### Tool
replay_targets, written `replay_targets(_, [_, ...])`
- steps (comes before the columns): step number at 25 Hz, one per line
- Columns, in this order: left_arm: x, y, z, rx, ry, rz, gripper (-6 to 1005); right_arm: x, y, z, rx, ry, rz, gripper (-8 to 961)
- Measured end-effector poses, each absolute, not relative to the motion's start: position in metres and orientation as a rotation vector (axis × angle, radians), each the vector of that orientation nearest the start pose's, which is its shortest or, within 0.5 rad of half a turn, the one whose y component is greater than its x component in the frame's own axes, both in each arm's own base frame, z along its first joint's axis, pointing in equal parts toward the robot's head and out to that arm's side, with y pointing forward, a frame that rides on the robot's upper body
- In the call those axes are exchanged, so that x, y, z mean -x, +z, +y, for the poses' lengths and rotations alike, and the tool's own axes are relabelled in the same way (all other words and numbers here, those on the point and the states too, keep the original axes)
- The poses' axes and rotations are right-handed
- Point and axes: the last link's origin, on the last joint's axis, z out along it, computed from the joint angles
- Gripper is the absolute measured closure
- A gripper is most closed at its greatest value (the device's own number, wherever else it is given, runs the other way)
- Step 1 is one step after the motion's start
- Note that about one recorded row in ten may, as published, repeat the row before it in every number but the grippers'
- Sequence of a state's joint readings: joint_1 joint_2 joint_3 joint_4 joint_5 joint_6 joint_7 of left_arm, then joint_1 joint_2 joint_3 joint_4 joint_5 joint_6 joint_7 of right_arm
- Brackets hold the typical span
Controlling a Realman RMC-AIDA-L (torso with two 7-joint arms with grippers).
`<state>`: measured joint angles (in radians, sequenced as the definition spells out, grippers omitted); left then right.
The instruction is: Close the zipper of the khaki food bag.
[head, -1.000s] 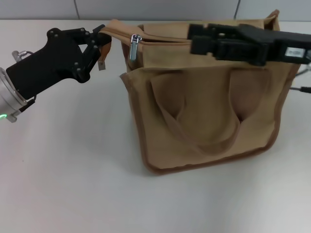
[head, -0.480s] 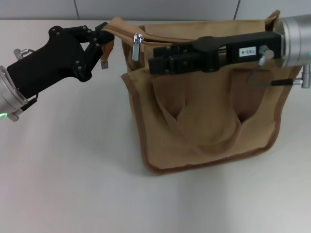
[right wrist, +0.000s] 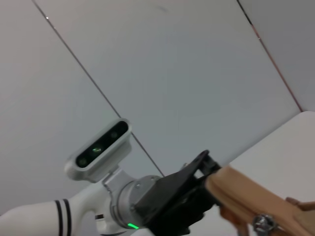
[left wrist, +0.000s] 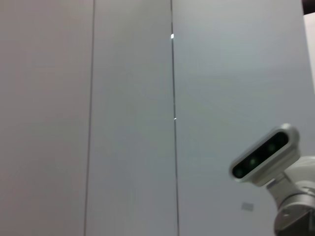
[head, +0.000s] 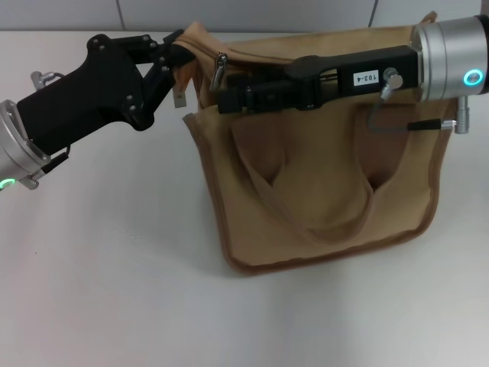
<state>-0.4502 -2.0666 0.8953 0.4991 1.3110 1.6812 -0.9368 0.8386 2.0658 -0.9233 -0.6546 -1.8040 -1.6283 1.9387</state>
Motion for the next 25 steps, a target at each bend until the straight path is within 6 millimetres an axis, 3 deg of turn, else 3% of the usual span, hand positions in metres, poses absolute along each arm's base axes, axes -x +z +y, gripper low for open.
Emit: replay_targets(25, [0.213, 0.013, 0.323, 2.418, -1.329, -0.159, 950, -0.117, -0.013, 0.373, 3.012, 0.966, 0.799, 196])
